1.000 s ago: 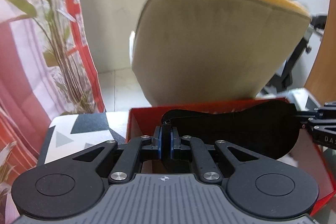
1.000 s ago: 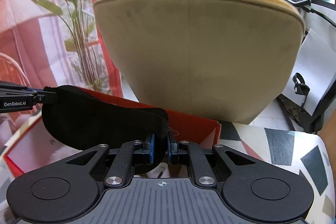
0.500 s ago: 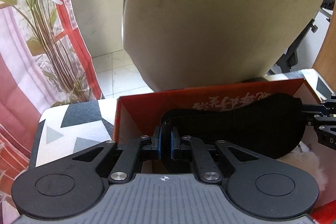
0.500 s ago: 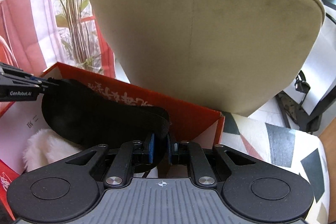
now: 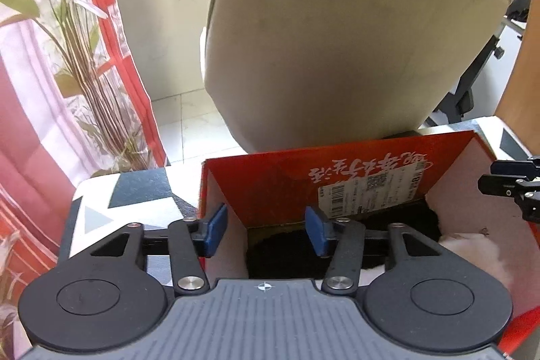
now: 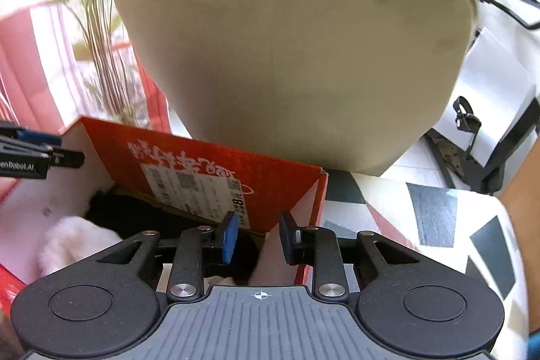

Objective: Organize soft objects
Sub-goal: 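Open the right tool to drop the eye mask into the red box, then move the right tool back down to the pile beside the box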

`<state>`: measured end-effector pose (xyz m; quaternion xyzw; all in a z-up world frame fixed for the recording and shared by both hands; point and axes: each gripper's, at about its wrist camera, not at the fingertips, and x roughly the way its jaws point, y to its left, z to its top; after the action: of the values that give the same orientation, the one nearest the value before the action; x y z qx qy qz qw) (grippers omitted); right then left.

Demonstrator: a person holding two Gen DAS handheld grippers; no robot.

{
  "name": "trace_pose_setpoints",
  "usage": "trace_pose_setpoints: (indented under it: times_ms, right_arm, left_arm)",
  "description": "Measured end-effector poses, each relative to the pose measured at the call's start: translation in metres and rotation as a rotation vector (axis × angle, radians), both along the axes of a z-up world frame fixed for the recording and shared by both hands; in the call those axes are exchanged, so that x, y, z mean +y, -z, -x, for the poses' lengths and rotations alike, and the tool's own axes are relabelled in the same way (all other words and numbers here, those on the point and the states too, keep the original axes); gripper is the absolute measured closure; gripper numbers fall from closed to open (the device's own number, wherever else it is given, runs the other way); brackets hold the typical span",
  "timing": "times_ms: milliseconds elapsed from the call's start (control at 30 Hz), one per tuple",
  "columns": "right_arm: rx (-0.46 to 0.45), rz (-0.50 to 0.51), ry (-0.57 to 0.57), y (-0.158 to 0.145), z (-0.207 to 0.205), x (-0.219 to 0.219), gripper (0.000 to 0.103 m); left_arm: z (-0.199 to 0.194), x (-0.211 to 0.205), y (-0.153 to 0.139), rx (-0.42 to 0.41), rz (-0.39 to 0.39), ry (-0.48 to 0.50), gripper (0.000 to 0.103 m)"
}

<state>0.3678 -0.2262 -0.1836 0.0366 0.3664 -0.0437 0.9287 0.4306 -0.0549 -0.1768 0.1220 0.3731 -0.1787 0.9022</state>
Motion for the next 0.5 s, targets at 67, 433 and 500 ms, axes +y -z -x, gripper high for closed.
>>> trace_pose_setpoints:
  times_ms: [67, 433, 500]
  right_arm:
    - [-0.037, -0.041, 0.003, -0.007, 0.013, -0.004, 0.069]
    - [-0.218, -0.059, -0.034, -0.041, 0.089, 0.016, 0.039]
    - [-0.226, -0.037, -0.027, -0.043, 0.102, 0.022, 0.035]
  left_arm:
    - [0.013, 0.006, -0.010, -0.026, 0.011, 0.008, 0.038]
    - [0.100, 0.046, -0.044, -0.125, 0.096, 0.008, 0.030]
    - [0.121, 0.056, -0.042, -0.140, 0.115, -0.017, 0.029]
